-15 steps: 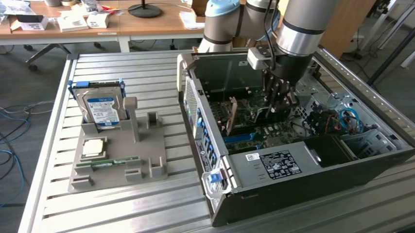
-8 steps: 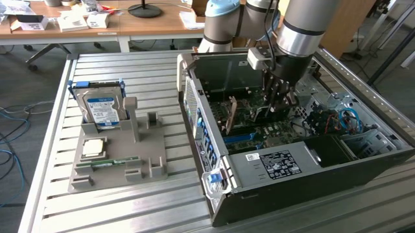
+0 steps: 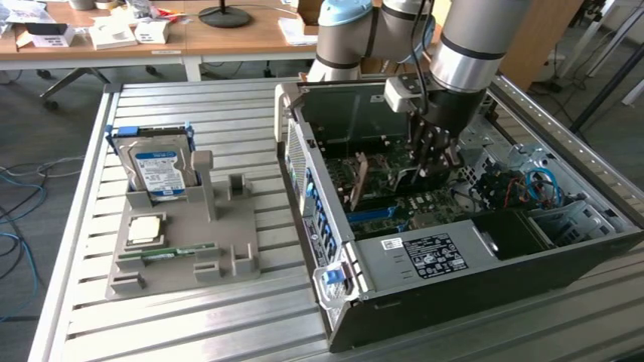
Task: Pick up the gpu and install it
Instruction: 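Insert the gpu into the slot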
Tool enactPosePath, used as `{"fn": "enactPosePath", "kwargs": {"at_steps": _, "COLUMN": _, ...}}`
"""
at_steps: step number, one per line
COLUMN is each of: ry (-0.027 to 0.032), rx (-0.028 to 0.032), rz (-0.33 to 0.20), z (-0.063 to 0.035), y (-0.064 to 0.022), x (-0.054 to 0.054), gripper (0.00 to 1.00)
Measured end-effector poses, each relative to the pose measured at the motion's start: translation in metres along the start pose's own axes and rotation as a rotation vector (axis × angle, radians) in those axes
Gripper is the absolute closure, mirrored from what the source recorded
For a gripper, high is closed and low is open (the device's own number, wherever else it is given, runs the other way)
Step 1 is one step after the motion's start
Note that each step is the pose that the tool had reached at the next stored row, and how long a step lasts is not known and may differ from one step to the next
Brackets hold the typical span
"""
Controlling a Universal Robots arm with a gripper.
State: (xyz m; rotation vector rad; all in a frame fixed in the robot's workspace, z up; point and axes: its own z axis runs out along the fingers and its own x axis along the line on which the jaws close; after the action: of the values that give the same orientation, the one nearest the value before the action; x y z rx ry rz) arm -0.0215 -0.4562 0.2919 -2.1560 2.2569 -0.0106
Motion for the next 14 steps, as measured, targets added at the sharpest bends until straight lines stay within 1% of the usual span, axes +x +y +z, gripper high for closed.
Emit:
{"fn": "enactPosePath", "kwargs": {"at_steps": 5, "ry": 0.0000, "rx": -0.0002, "rz": 0.000, "z": 0.0003, "y": 0.0003, "x": 0.0002, "gripper": 0.74}}
{"fn": "enactPosePath", "kwargs": {"at_steps": 7, "ry": -0.0047, "rx": -0.0003, "rz": 0.000, "z": 0.0007, "y": 0.0019, "x": 0.0003, "gripper": 0.74}}
{"fn": "enactPosePath", "kwargs": {"at_steps": 8, "ry": -0.0060, "rx": -0.0003, "rz": 0.000, "z": 0.0009, "y": 0.0026, "x": 0.0003, "gripper": 0.74}}
{"fn": "enactPosePath", "kwargs": {"at_steps": 14, "ry": -0.0060, "rx": -0.0003, "rz": 0.000, "z": 0.0052, "y": 0.0041, "x": 0.0004, "gripper": 0.74}}
